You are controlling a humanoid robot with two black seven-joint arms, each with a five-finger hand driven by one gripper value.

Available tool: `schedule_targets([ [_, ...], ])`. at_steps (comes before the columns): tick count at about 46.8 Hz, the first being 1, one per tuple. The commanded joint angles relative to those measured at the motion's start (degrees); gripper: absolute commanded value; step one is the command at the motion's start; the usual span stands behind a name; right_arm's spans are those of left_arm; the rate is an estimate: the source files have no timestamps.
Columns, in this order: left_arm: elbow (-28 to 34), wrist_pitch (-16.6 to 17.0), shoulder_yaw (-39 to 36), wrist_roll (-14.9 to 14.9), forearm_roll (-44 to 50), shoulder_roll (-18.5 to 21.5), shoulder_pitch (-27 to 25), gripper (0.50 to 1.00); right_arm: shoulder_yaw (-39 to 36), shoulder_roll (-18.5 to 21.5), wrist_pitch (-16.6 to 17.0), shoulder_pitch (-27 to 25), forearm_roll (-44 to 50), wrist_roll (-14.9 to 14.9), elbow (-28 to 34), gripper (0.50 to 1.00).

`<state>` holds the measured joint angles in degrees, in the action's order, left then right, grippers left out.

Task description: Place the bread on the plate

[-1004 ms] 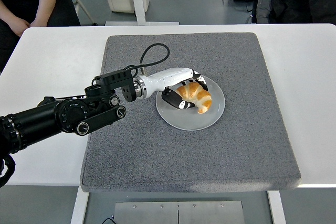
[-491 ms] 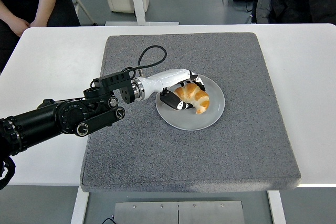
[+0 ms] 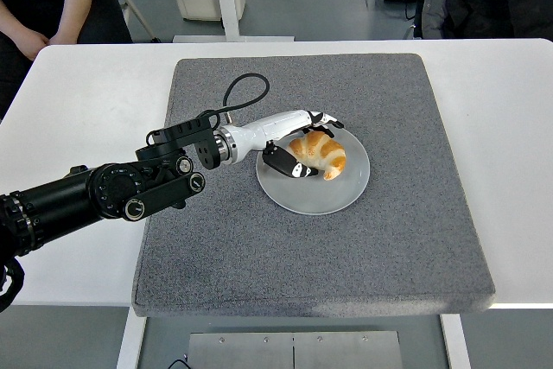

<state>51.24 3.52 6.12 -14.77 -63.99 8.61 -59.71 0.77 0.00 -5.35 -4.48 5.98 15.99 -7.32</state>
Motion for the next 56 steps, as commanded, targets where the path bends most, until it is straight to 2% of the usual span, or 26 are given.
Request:
schedule_targets([
  [1,0.00,-0.01,-0.05,0.00,0.00,0.01,0.03,0.846,0.03,0.00,-0.01,0.00,0.00,0.00,0.02,1.000],
  [14,0.09,-0.09,0.74,0.18,1.84,-0.08,-0.76,0.869,0.03,0.00,-0.01,0.09,0.00,0.00,0.02,1.000],
  [37,0.09,-1.41,1.44,0.88,25.83,1.59,-12.01,0.872,0.03,0.00,-0.01,0.17,0.00,0.00,0.02,1.000],
  [46,0.00,-1.33,6.35,0.97,34.36,2.38,-12.01,0.872,0.03,0.00,-0.01,0.17,0.00,0.00,0.02,1.000],
  [56,-0.26,-0.71,14.44,0.88,44.73,4.23,-7.45,0.872,0.03,0.00,0.08,0.17,0.00,0.00,-0.07,1.000],
])
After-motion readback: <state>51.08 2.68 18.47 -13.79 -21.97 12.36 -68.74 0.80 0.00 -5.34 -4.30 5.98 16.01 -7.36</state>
